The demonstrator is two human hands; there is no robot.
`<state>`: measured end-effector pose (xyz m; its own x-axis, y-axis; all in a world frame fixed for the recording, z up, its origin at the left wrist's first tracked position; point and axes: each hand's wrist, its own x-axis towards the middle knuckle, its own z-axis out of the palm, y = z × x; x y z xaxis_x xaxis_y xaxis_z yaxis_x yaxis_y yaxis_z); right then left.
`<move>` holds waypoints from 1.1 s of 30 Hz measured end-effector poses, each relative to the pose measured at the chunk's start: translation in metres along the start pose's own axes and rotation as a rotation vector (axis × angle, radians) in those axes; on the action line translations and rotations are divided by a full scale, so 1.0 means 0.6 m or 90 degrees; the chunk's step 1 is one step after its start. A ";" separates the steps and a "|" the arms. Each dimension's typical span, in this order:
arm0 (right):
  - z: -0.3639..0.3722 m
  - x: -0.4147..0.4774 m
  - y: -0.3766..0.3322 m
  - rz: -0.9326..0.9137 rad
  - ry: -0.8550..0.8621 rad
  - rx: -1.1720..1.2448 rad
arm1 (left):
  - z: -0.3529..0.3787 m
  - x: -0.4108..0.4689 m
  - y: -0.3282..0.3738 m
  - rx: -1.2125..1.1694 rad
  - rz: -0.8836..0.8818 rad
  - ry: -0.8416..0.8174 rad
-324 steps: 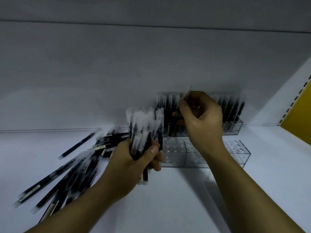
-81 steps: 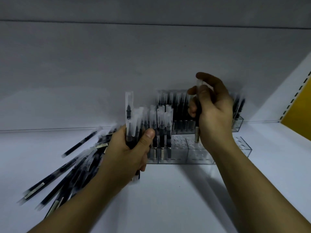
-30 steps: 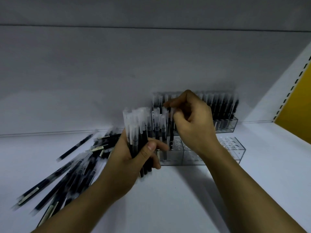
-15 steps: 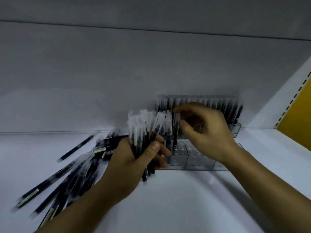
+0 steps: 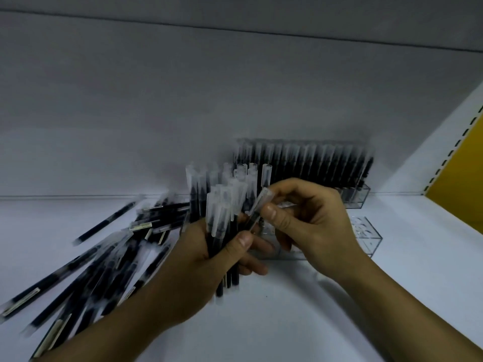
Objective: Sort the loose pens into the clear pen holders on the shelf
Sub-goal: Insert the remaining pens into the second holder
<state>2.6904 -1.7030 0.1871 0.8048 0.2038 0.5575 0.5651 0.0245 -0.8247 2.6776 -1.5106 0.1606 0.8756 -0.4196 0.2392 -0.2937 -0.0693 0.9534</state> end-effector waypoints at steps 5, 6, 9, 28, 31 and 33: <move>-0.004 0.004 -0.012 0.002 0.133 0.064 | -0.006 -0.007 0.009 -0.112 0.015 0.066; -0.010 0.007 -0.014 0.001 0.166 0.083 | -0.007 -0.005 0.007 -0.119 0.014 0.074; -0.034 0.019 -0.018 0.033 0.305 0.141 | -0.006 -0.001 0.004 -0.109 0.013 0.089; -0.033 0.019 -0.009 -0.026 0.304 -0.052 | -0.007 0.004 -0.016 -0.108 0.011 0.142; -0.028 0.018 -0.010 -0.060 0.291 -0.074 | -0.007 0.004 -0.014 -0.105 0.016 0.138; -0.027 0.018 -0.010 -0.070 0.290 -0.088 | -0.006 0.003 -0.011 -0.102 0.016 0.136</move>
<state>2.6986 -1.7166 0.1994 0.7186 -0.2431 0.6515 0.6455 -0.1152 -0.7550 2.6826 -1.5076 0.1558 0.9351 -0.2171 0.2799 -0.2665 0.0893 0.9597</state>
